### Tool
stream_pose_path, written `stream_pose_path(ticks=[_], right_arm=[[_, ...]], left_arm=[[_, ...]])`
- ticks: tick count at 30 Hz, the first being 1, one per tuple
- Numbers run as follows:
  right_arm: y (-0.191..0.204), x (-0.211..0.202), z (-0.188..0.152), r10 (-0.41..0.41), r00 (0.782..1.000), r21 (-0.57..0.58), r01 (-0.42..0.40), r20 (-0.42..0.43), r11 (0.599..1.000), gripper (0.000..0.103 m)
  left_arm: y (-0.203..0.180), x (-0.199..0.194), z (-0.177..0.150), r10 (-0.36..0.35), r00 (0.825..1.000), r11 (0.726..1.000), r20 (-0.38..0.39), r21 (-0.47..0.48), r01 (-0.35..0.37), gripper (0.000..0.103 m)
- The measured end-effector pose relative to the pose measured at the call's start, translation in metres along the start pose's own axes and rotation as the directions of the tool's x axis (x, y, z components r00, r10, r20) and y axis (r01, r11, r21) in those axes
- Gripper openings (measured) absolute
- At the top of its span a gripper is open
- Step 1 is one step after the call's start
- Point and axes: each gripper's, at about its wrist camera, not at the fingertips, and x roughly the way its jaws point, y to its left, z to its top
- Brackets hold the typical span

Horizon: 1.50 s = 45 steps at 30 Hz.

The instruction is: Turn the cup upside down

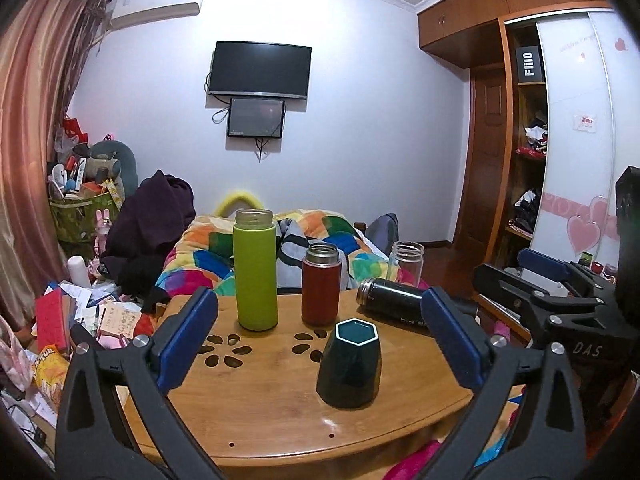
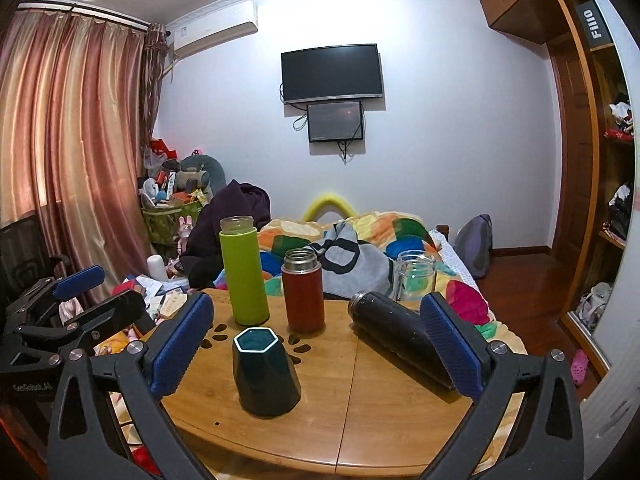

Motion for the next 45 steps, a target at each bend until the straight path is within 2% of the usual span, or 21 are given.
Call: stream_pose_path(ticks=[16,45], right_arm=[[0.007,-0.010,0.002,-0.004,1.000,-0.018,0.004,0.020,1.000,0.103],[0.008,-0.011,0.002,-0.003,1.000,-0.018,0.003,0.021,1.000,0.103]], left_arm=[[0.001,-0.013,0.003,0.008,1.000,1.000,0.029,-0.007,-0.007,0.103],[0.002,-0.015,0.004,0.009,1.000,1.000,0.030,-0.008,-0.009,0.103]])
